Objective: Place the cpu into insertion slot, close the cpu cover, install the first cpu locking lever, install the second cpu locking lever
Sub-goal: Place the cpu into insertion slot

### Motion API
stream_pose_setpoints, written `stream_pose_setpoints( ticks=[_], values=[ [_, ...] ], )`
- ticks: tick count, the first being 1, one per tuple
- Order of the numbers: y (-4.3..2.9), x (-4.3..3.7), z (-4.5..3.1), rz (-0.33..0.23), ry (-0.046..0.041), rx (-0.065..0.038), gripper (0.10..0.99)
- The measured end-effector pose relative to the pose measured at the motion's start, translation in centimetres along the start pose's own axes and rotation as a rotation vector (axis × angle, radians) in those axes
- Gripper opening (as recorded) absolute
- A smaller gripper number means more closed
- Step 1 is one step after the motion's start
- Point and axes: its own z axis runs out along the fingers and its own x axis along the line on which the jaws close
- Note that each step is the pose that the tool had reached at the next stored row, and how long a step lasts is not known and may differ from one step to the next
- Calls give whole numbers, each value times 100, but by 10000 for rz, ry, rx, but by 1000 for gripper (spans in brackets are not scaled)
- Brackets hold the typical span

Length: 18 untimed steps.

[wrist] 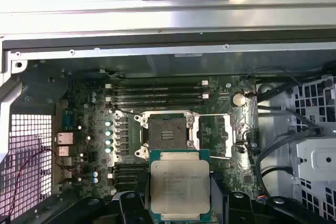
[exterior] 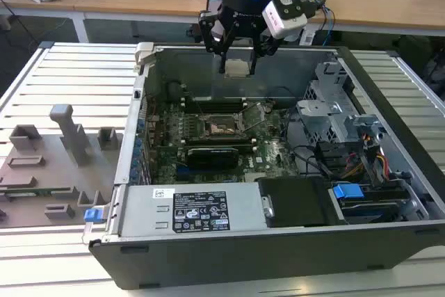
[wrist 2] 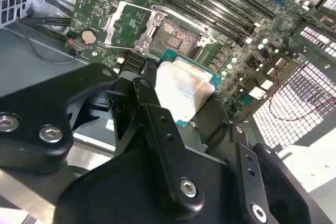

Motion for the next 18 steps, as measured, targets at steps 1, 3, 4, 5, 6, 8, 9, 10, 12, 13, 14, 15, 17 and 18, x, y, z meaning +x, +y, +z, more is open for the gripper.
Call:
stream_pose_setpoints(
  ticks=[1, 3, 4, 5, 6, 8, 9, 10, 12, 13, 14, 15, 17, 18],
  values=[
    [0, 0, 6, -1, 0, 0, 541],
    [-2, -1, 23, 0, 0, 0, 541],
    [-3, -1, 30, -1, 0, 0, 541],
    [-3, -1, 39, -1, 0, 0, 541],
    [-4, -1, 48, -1, 1, 1, 541],
    [-5, -1, 59, -1, 0, 0, 541],
    [-6, -1, 64, -1, 0, 0, 541],
    [-6, -2, 72, -1, 0, 0, 541],
    [-7, -2, 83, -1, 1, 1, 541],
    [-8, -2, 88, 0, 1, 1, 541],
    [-8, -2, 92, -1, 1, 1, 541],
    [-9, -2, 97, -1, 1, 1, 541],
    [-10, -2, 106, -1, 0, 1, 541],
    [-10, -2, 112, -1, 1, 1, 541]
  ],
)
